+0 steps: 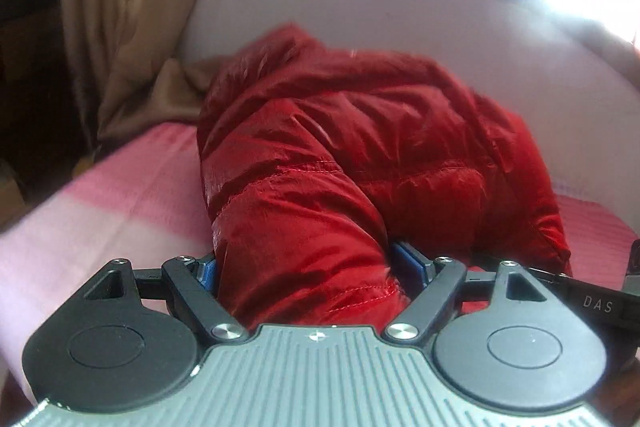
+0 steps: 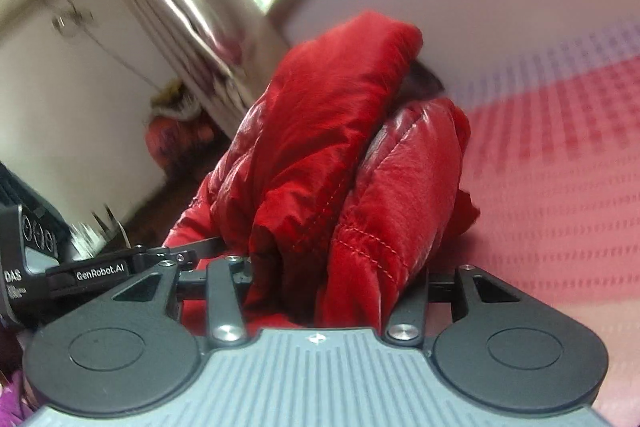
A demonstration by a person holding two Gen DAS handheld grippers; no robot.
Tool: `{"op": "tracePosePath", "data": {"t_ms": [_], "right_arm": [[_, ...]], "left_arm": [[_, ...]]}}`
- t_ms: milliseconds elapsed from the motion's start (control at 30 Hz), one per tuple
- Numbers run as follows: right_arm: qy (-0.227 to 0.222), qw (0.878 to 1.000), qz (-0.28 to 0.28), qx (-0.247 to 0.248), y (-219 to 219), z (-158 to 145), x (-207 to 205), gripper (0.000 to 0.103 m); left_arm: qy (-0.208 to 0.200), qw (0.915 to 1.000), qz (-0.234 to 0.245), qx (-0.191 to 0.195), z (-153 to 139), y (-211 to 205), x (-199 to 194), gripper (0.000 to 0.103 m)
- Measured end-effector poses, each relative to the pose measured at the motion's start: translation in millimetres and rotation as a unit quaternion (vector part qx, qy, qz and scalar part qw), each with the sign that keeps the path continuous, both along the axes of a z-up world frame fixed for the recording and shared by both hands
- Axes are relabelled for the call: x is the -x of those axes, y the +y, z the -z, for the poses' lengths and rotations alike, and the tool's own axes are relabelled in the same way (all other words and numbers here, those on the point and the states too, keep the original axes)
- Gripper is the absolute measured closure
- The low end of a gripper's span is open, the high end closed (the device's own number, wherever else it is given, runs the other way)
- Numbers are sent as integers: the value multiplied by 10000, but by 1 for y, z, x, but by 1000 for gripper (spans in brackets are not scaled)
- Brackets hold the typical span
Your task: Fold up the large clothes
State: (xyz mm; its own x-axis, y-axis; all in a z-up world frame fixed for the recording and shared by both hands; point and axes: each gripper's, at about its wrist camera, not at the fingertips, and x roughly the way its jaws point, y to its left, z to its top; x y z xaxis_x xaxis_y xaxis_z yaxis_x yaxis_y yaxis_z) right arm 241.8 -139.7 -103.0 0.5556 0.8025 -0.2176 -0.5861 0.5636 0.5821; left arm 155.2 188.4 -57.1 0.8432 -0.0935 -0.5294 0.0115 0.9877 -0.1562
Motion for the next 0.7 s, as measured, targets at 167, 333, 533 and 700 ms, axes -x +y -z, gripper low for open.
{"op": "tracePosePath", "data": {"t_ms": [167,333,533,700], "right_arm": [[-152,9981,107,592,9,2,4,47],[-282,9950,347,892,23,-4,12,36],[-707,9832,771,1493,35,-33,50,25],[-1024,9749,994,1709,33,-56,84,12]], "left_arm": [[-199,9992,-205,-284,6,-12,12,0],[-558,9927,-457,-962,3,-20,27,0],[-546,9889,-790,-1132,-10,-28,50,0],[-575,9862,-828,-1315,-17,-31,60,0]]}}
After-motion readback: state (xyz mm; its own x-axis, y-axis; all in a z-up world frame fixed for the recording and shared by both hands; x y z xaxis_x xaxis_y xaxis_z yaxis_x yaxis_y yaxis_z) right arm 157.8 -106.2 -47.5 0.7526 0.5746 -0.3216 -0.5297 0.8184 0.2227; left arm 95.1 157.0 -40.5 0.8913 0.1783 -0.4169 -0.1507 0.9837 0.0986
